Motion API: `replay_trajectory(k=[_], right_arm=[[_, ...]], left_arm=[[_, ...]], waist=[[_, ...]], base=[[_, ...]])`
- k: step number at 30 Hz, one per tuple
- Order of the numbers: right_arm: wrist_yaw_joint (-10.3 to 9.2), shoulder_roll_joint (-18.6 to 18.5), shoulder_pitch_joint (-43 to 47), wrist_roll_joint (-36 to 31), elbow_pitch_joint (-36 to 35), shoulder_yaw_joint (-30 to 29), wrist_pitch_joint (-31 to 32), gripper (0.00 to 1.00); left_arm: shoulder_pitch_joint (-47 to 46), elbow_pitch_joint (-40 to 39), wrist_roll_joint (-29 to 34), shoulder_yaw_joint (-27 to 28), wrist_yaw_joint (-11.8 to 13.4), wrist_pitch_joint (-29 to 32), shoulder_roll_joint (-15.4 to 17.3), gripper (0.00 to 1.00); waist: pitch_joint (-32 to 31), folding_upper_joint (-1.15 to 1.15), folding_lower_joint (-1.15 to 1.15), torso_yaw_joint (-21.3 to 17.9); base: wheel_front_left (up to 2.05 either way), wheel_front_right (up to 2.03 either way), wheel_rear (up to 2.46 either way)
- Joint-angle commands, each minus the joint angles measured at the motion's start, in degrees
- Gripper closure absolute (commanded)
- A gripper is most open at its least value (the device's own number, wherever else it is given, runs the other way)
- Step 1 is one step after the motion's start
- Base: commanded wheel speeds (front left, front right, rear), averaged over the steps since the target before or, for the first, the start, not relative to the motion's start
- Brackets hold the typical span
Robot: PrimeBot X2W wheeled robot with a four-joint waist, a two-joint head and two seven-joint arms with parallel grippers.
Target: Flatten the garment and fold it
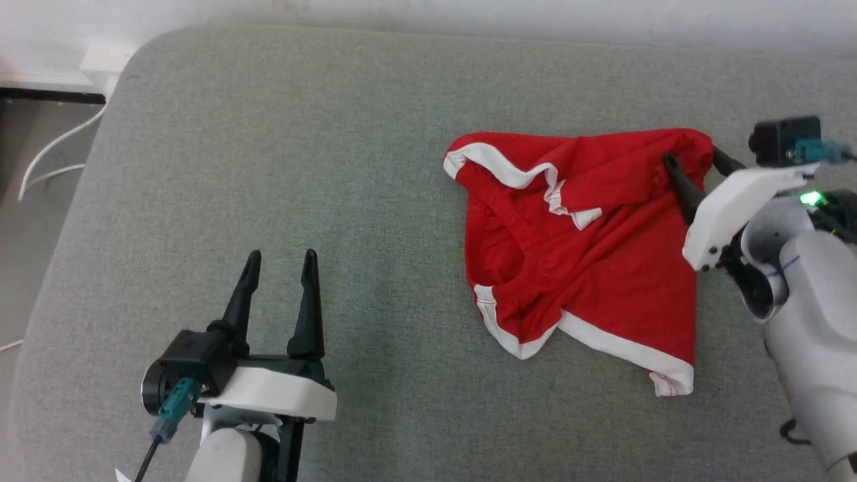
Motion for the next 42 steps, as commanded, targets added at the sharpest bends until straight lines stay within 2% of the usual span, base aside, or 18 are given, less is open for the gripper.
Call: replay_trajectory(k=[1, 8, 15, 21, 28, 33, 40, 42], right_arm=[[-0.04, -0.06, 1.3, -0.4, 0.2, 0.28, -1.65, 0.0], [-0.04, 0.25, 9.66, -3.62, -2.3, -0.03, -15.09, 0.0], [-0.04, 3.14, 21.83, -7.43, -15.56, -4.75, -18.1, 0.0], [-0.04, 7.67, 34.85, -11.73, -33.04, -8.47, -14.37, 0.0], [-0.04, 11.36, 46.57, -14.63, -48.72, -9.38, -6.54, 0.0], [-0.04, 12.14, 50.04, -15.28, -53.82, -8.4, -2.71, 0.0], [-0.04, 12.69, 50.57, -14.94, -55.02, -8.32, -1.74, 0.0], [-0.04, 12.83, 50.8, -14.72, -54.85, -8.35, -1.78, 0.0]], left_arm=[[-0.52, 0.31, 0.28, 0.12, 0.35, -0.27, -0.25, 0.0], [1.74, 2.83, 1.92, 1.22, 0.38, -0.27, -0.25, 0.0], [2.66, 4.93, 2.42, 0.5, -1.33, -0.09, 0.21, 0.0], [0.62, 6.5, 1.52, -2.08, -3.03, 4.91, 0.42, 0.0], [-5.87, 10.7, -1.48, -9.44, -5.67, 15.79, 0.49, 0.0], [-11.81, 17.98, -4.89, -14.34, -6.25, 23.16, 2.12, 0.0], [-18.61, 25.8, -11.78, -24.29, -6.32, 30.3, 5.81, 0.0], [-20.08, 27.42, -13.6, -25.0, -6.32, 29.82, 6.44, 1.0]], waist=[[-1.44, 0.0, 0.0, -0.91], [-6.52, 0.0, 0.0, -3.33], [-10.02, 0.0, 0.0, -5.72], [-11.6, 0.0, 0.0, -7.76], [-12.36, 0.0, 0.0, -10.4], [-12.15, 0.0, 0.0, -13.01], [-11.44, 0.0, 0.0, -14.96], [-11.25, 0.0, 0.0, -15.1]], base=[[0.0, 0.0, 0.0], [0.0, 0.0, 0.0], [0.0, 0.0, 0.0], [0.0, 0.0, 0.0], [0.0, 0.0, 0.0], [0.0, 0.0, 0.0], [0.0, 0.0, 0.0], [0.0, 0.0, 0.0]])
